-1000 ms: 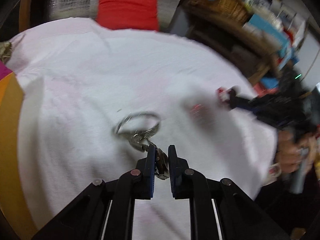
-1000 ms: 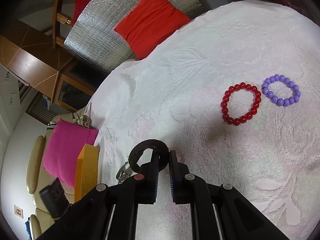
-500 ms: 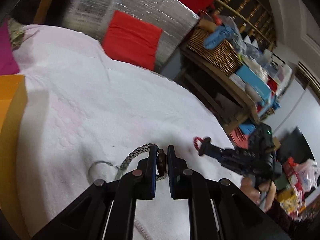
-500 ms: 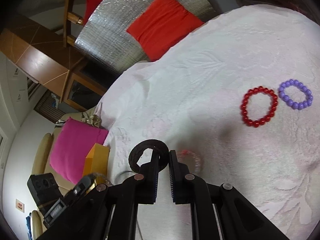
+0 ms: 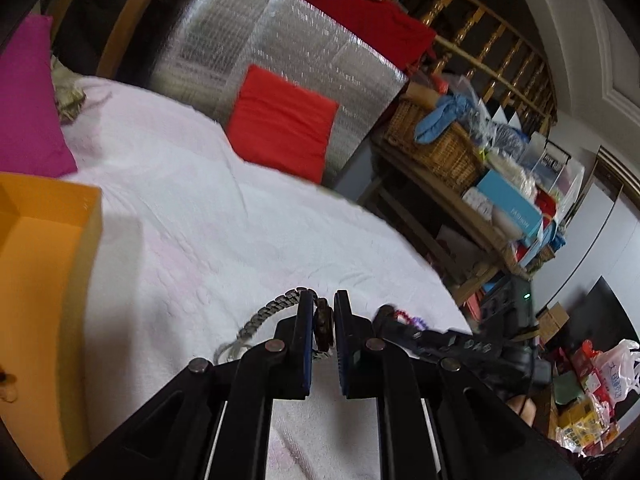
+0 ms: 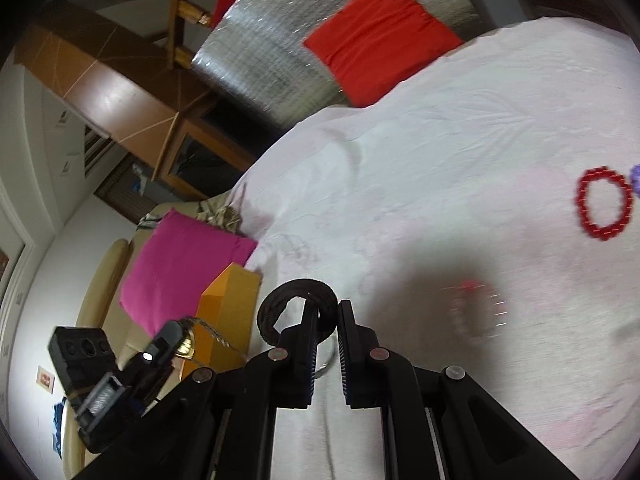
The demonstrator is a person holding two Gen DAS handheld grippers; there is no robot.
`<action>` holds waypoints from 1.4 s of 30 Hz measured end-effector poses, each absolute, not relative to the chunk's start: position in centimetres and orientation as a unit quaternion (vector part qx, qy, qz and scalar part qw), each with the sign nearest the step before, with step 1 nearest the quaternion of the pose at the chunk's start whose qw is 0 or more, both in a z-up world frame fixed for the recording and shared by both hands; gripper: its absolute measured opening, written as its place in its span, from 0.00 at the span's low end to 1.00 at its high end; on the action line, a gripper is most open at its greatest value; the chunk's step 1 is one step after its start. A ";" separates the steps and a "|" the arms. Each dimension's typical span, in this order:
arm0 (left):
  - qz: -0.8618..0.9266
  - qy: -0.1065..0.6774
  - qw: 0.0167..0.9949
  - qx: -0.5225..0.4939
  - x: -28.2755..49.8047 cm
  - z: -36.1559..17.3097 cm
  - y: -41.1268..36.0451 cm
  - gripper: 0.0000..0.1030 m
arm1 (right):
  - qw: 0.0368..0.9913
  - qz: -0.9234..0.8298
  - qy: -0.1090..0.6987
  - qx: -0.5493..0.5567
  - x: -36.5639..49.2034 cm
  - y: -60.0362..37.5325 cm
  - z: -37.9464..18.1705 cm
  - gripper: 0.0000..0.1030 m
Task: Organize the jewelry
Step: 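Carry the watch to the box with left tool while right carries the ring, then open both tools to release the watch and black ring into the box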
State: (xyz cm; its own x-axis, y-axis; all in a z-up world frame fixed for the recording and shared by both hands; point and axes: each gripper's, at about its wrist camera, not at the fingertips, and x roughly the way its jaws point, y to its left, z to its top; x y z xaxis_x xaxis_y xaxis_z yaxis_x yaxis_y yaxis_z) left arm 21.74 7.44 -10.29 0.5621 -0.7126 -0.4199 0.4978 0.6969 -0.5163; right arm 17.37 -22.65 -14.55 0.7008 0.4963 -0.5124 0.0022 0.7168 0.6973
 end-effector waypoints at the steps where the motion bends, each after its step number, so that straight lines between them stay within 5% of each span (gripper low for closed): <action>1: -0.349 0.306 0.869 -0.174 21.4 -10.0 7.9 0.10 | 0.856 0.149 0.359 0.340 17.5 -21.8 -14.4 0.11; 22: -0.088 0.217 0.961 -0.148 15.6 -6.2 21.6 0.10 | 0.870 0.259 0.343 0.242 18.6 -5.2 -10.9 0.11; 30: 0.025 0.341 0.931 -0.125 18.0 -11.9 25.8 0.10 | 0.865 0.287 0.367 0.186 20.2 3.3 -11.8 0.14; 32: 0.033 0.363 0.922 -0.132 18.4 -13.1 26.1 0.11 | 0.861 0.286 0.388 0.164 20.5 4.9 -12.8 0.27; 33: 0.037 0.371 0.918 -0.135 18.7 -13.5 26.2 0.13 | 0.861 0.280 0.395 0.157 20.5 5.2 -13.2 0.31; 35: 0.045 0.369 0.918 -0.140 18.8 -13.6 26.4 0.44 | 0.856 0.274 0.407 0.164 20.7 4.9 -13.9 0.53; 36: 0.052 0.364 0.919 -0.140 18.6 -13.6 26.5 0.50 | 0.852 0.275 0.406 0.181 20.7 4.2 -14.0 0.54; 42: 0.048 0.356 0.930 -0.081 18.9 -13.4 22.8 0.55 | 0.864 0.235 0.384 0.225 20.8 -1.0 -13.4 0.54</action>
State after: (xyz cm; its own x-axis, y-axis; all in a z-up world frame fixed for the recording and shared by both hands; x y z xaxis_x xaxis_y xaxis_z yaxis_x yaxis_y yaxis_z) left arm 18.94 22.79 -13.40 0.7420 0.0318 -0.6696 -0.1471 0.9822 -0.1165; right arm 20.80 -1.00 -13.40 0.5948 0.5788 -0.5578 -0.2339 0.7885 0.5689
